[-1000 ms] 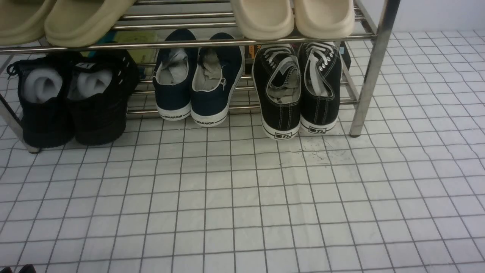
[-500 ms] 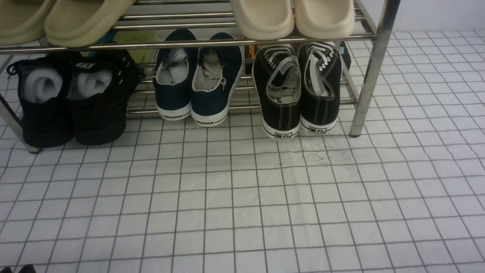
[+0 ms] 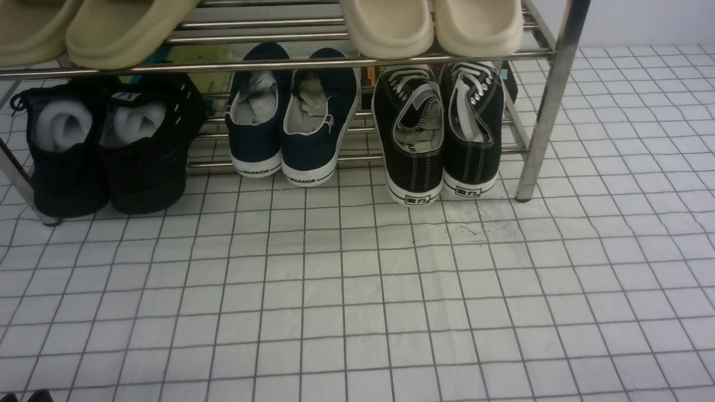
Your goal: Take the shoes off the shelf with your hand from the white checkered tablecloth.
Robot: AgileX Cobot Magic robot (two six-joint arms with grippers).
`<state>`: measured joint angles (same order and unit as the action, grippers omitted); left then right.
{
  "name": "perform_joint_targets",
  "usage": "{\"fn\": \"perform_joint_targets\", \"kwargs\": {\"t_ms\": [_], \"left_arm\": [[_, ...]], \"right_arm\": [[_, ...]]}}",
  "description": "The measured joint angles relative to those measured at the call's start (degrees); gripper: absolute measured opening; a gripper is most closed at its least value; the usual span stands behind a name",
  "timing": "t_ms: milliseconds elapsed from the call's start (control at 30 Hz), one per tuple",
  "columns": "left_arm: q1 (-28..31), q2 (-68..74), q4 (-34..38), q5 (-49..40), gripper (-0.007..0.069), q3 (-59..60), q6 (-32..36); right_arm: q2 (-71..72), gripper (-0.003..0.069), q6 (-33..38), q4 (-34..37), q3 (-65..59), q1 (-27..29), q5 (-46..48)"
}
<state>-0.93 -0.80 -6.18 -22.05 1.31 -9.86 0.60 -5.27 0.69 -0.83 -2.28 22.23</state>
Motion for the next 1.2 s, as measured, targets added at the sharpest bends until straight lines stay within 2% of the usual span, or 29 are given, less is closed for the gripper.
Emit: {"fn": "perform_joint_targets", "kwargs": {"t_ms": [100, 233, 267, 300, 367, 600, 667, 733, 900, 1000, 1133, 1200], "left_arm": [[0.00, 0.00, 0.00, 0.00, 0.0239, 0.00, 0.00], [0.00, 0.00, 0.00, 0.00, 0.0239, 0.00, 0.00], [0.00, 0.00, 0.00, 0.00, 0.0239, 0.00, 0.00], [0.00, 0.00, 0.00, 0.00, 0.0239, 0.00, 0.00], [0.00, 0.00, 0.00, 0.00, 0.0239, 0.00, 0.00], [0.00, 0.00, 0.00, 0.00, 0.0239, 0.00, 0.00], [0.00, 0.00, 0.00, 0.00, 0.0239, 0.00, 0.00], [0.00, 0.00, 0.00, 0.00, 0.0239, 0.00, 0.00], [0.00, 0.00, 0.00, 0.00, 0.0239, 0.00, 0.00], [0.00, 0.00, 0.00, 0.00, 0.0239, 0.00, 0.00], [0.00, 0.00, 0.00, 0.00, 0.0239, 0.00, 0.00], [0.00, 0.00, 0.00, 0.00, 0.0239, 0.00, 0.00]], "right_arm": [[0.00, 0.0239, -0.02, 2.54, 0.00, 0.00, -0.06], [0.00, 0.0239, -2.69, 13.38, 0.00, 0.00, -0.18], [0.00, 0.0239, -2.69, 13.38, 0.00, 0.00, -0.18], [0.00, 0.0239, -4.00, 18.78, -0.11, 0.00, -0.23], [0.00, 0.0239, -4.59, 24.94, -0.33, 0.00, -0.29], [0.00, 0.0239, -4.63, 36.19, -0.54, 0.00, -1.41], [0.00, 0.0234, -4.72, 36.99, -0.54, 0.00, -1.87], [0.00, 0.0197, -4.16, 38.12, -0.43, 0.00, -3.39], [-3.19, -0.0001, 7.14, 36.13, 9.12, 0.00, -7.87], [-11.05, -0.0006, 11.73, 35.65, 18.00, 0.00, -8.69], [-28.36, -0.0001, 15.15, 33.48, 31.71, 0.00, 2.70], [-41.20, -0.0001, 15.27, 32.29, 39.38, 0.00, 15.74]]}}
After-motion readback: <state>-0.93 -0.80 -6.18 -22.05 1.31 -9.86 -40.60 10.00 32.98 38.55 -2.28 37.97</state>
